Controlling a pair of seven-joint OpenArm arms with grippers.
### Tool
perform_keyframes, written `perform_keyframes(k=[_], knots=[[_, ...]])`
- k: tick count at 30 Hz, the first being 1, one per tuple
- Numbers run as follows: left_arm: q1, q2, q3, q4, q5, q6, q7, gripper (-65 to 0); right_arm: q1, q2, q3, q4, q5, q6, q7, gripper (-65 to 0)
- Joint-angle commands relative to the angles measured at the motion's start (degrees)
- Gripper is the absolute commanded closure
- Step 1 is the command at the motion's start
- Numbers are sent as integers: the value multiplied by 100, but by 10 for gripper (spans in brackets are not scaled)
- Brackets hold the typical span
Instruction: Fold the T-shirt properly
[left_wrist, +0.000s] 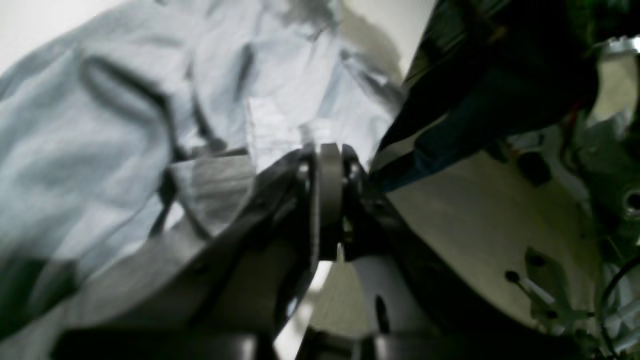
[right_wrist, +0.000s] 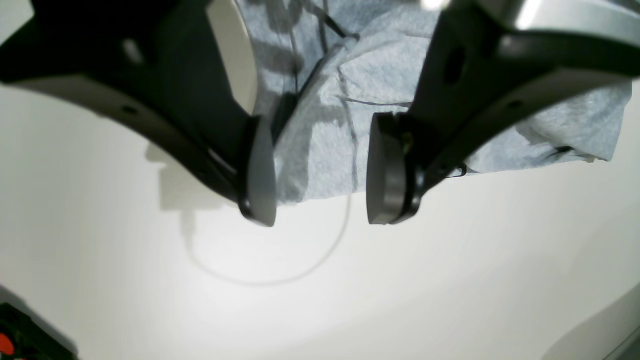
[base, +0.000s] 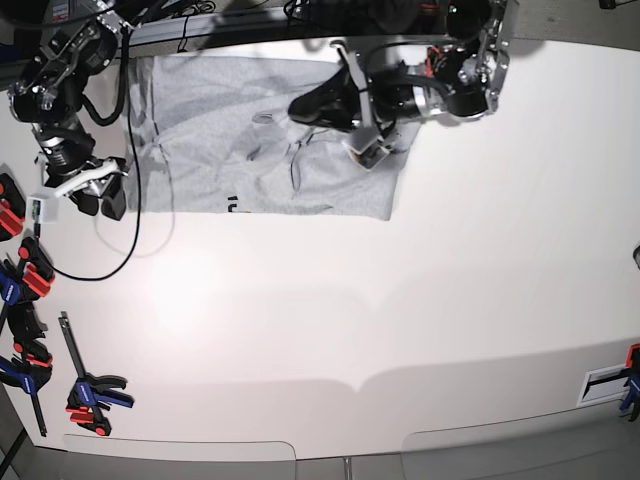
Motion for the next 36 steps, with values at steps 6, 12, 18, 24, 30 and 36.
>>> perform_keyframes(k=[6,12,18,24,30,36], knots=[[-61,280,647,114,-170,-65,-155,0,66,74,-208,101,140,-20,153,-284],[-90,275,1152,114,522,-65,-127,0,66,74,-472,101,103,-17,153,-284],[-92,275,1163,114,538,-65,-131,-273,63,74,-492,101,105,-15,151,-284],[-127,275,1165,114,595,-65,-136,-273,9,94,-560,101,769,578,-227,-279],[-254,243,1163,114,1093,-65,-173,-272,-350,107,-1539,103,1910,578,-1143,-280],[-269,210,1130,114,1921,302,-201,-273,-664,105,-2549,240,1147,578,-1161,-280]])
